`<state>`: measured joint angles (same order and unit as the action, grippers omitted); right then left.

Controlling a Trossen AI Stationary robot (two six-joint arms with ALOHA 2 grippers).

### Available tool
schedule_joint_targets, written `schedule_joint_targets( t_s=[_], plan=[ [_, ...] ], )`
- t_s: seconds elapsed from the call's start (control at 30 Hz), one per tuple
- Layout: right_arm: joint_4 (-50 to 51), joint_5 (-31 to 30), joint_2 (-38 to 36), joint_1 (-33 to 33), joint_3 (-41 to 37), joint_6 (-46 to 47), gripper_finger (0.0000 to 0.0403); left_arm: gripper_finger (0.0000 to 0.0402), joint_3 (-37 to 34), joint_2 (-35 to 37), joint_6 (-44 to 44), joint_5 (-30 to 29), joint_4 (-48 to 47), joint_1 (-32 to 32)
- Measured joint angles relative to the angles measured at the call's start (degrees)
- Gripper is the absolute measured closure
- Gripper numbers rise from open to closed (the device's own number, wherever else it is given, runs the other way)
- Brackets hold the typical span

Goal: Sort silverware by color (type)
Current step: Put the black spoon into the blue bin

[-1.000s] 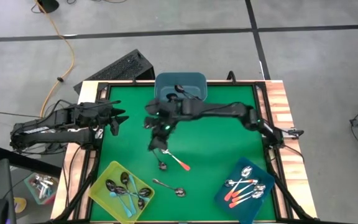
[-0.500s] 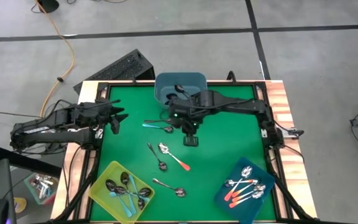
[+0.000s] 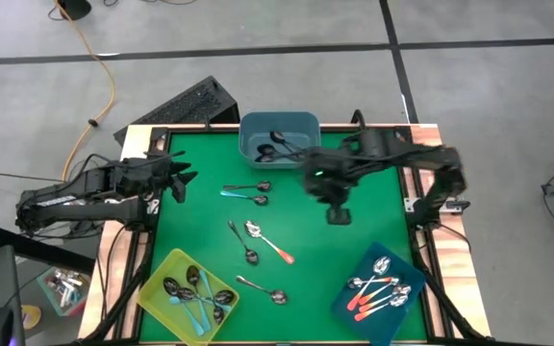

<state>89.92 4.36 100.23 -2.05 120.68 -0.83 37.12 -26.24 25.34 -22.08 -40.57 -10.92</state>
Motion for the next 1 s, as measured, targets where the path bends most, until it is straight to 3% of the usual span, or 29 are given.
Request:
schedule_joint_targets(
  t_s=[0.13, 0.3, 0.43, 0.57, 0.67, 1.0],
  plan=[
    [-5.5, -5.4, -9.7, 0.0, -11.7, 5.5, 0.0391, 0.0232, 0.0, 0.0, 0.4, -2.3, 1.1, 0.0],
    [-23.7, -9.0, -20.1, -0.1, -31.7, 7.9, 0.0391, 0.0232, 0.0, 0.0, 1.6, -4.0, 1.1, 0.0],
    [-42.3, -9.4, -23.5, 1.0, -46.7, 5.6, 0.0391, 0.0232, 0.0, 0.0, 2.3, -4.3, 1.1, 0.0],
    [-61.8, -10.5, -22.7, 3.6, -56.8, 2.4, 0.0378, 0.0232, 0.0, 0.0, 2.4, -4.7, 1.1, 0.0],
    [-73.1, -10.5, -19.2, 5.4, -60.0, 0.9, 0.0354, 0.0232, 0.0, 0.0, 2.4, -5.8, 1.0, 0.0],
    [-88.8, -8.6, -2.1, 9.8, -56.4, -1.8, 0.0268, 0.0232, 0.0, 0.0, 1.0, -7.2, 1.0, 0.0]
  ],
)
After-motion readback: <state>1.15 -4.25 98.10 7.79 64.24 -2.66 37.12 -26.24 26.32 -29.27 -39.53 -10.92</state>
